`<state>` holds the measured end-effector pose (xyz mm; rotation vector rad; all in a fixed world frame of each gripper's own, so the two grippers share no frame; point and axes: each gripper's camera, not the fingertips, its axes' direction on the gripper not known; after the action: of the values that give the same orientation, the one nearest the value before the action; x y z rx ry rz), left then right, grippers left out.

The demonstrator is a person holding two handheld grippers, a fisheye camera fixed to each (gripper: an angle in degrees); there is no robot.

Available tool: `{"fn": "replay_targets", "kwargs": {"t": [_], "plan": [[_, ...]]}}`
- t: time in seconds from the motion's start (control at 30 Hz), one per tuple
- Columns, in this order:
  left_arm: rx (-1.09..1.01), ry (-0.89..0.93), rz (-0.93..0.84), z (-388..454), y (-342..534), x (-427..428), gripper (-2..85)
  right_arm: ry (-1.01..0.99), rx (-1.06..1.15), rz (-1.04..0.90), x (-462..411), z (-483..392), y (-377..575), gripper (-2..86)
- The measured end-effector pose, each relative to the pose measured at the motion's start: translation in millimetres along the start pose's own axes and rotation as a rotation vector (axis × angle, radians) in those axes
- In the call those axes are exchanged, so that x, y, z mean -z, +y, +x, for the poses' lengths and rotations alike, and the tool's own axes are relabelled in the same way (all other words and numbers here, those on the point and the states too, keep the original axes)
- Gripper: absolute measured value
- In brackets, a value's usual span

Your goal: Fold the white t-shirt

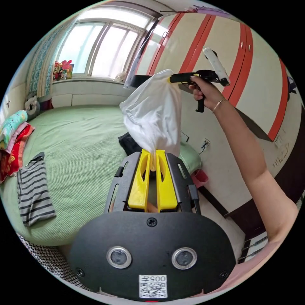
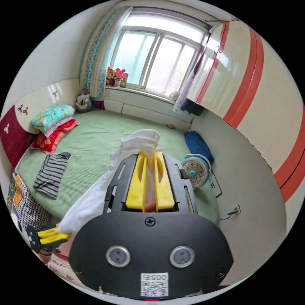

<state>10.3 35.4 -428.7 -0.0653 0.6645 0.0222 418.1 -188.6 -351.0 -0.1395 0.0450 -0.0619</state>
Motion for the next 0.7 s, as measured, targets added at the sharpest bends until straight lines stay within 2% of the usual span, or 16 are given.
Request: {"fn": "replay_targets", "kwargs": {"t": [0.07,0.23,0.43,0.57,0.7], "plan": [[0.053,-0.006,-0.025,3.0,-7.2,-42.5,4.3,0.056,-0.024,-0.084,-53.7,19.1,-9.3,0.8],[0.152,-0.144,-0.275,-1.7,-1.5,-187.4,4.5,0.05,-0.205,-0.31,-160.8,56.2,37.1,3.3],[0.091,-0.116,-0.248,-0.2,-1.2,-208.6,4.6,-0.109,-0.22,-0.419,-204.0,104.1,161.2,6.6],[0.094,-0.087,-0.257,-2.6,-5.7,-218.8,4.6,-0.238,-0.318,-0.489,-213.1,132.2,244.9,8.8],[0.097,-0.087,-0.264,-4.3,-10.5,-229.9,4.6,-0.328,-0.322,-0.535,-227.4,128.3,280.9,11.2]]}}
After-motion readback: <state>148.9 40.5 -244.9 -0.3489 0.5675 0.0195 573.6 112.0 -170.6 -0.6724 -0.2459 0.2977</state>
